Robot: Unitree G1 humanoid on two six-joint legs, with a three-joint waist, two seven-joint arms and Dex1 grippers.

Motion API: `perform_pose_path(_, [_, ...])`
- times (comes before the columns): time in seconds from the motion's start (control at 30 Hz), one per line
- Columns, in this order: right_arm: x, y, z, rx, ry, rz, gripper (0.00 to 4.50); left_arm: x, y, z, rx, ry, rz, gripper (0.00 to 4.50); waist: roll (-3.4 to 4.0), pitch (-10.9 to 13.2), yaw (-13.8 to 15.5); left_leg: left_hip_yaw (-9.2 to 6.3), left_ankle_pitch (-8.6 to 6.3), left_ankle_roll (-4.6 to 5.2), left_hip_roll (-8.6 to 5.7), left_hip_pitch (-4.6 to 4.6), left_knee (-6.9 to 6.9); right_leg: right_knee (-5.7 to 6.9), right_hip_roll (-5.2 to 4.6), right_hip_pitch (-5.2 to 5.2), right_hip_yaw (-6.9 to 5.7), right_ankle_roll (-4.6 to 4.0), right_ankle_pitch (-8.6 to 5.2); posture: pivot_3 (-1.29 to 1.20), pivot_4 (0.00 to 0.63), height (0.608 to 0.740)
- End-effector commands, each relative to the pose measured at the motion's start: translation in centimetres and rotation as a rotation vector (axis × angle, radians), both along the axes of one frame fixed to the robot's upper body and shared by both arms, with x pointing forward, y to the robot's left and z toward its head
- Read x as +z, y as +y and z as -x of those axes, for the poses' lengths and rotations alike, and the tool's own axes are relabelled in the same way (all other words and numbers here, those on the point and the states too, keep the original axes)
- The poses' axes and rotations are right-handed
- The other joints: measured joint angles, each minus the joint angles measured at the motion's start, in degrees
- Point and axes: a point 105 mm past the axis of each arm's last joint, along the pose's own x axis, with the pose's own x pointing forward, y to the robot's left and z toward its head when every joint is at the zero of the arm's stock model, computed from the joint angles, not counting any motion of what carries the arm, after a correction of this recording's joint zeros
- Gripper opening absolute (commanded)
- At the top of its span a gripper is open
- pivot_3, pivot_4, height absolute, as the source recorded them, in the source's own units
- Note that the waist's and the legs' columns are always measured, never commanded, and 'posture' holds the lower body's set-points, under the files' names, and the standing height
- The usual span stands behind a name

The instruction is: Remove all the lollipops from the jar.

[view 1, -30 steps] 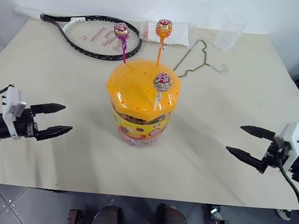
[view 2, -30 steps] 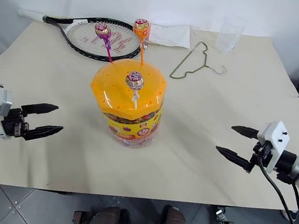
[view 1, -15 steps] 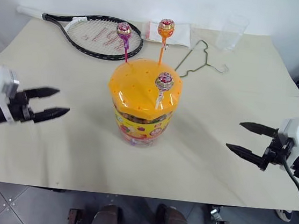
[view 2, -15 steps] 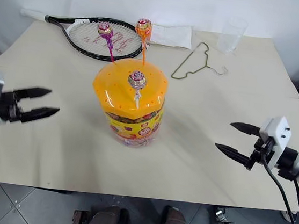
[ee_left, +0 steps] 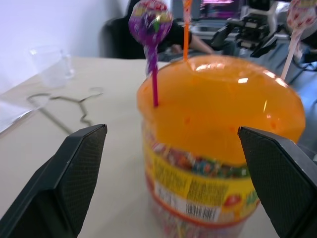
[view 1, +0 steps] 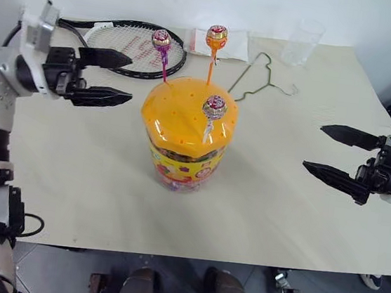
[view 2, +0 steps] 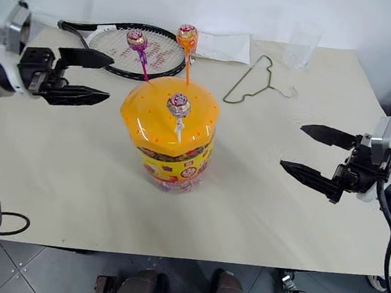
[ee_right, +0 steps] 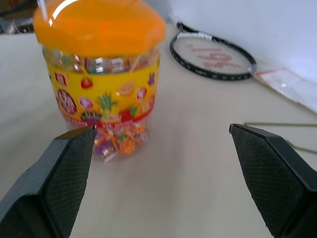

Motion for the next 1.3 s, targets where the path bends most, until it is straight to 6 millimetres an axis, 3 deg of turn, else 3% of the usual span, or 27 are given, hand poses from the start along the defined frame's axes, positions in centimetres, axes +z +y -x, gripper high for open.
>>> perform_pose_path(0.03, [2.3,0.9,1.0,0.017,-0.096,-0.022,4.48,1.5,-1.3,-0.6,-0.043,-0.032,0.026,4.5,0.0,0.0,0.1,0.0,0.0,0.0,0.0,0.0,0.02,0.0,0.0,0.0,0.0,0.0,0.0,0.0,0.15,0.74])
perform_pose_path(0.4, [2.8,0.8,1.8,-0.03,-0.128,-0.029,4.48,3.0,-3.9,-2.9,-0.09,-0.047,0.119,4.5,-0.07,0.0,0.5,-0.02,0.0,0.01,0.0,-0.06,0.06,-0.01,0.0,-0.01,-0.02,0.01,0.01,0.0,0.15,0.74])
perform_pose_path(0.87, [2.5,0.1,2.3,-0.063,-0.135,-0.028,4.5,4.1,-4.5,-2.0,-0.16,-0.029,0.093,0.18,-0.08,0.0,0.8,-0.08,-0.07,0.12,0.0,-0.19,0.4,0.08,0.0,-0.01,-0.02,0.05,0.03,0.0,0.15,0.74])
perform_pose_path(0.9, [2.5,0.1,2.2,-0.062,-0.136,-0.028,4.5,4.4,-4.6,-1.9,-0.164,-0.038,0.1,0.03,-0.08,0.0,0.8,-0.08,-0.07,0.13,0.0,-0.19,0.42,0.09,-0.01,-0.01,-0.02,0.05,0.03,0.0,0.15,0.74])
perform_pose_path(1.13, [2.9,0.0,2.0,-0.039,-0.148,-0.036,4.5,7.0,-5.4,-1.3,-0.167,-0.129,0.156,0.03,-0.09,0.0,0.8,-0.1,-0.09,0.15,0.0,-0.22,0.48,0.1,-0.01,-0.01,-0.02,0.05,0.03,0.0,0.15,0.74])
perform_pose_path(1.3, [3.0,0.4,2.2,-0.001,-0.139,-0.035,4.5,8.9,-5.1,-1.5,-0.061,-0.159,0.201,0.03,-0.09,0.0,0.8,-0.1,-0.09,0.16,0.0,-0.22,0.5,0.12,-0.01,-0.01,-0.02,0.05,0.03,0.0,0.15,0.74])
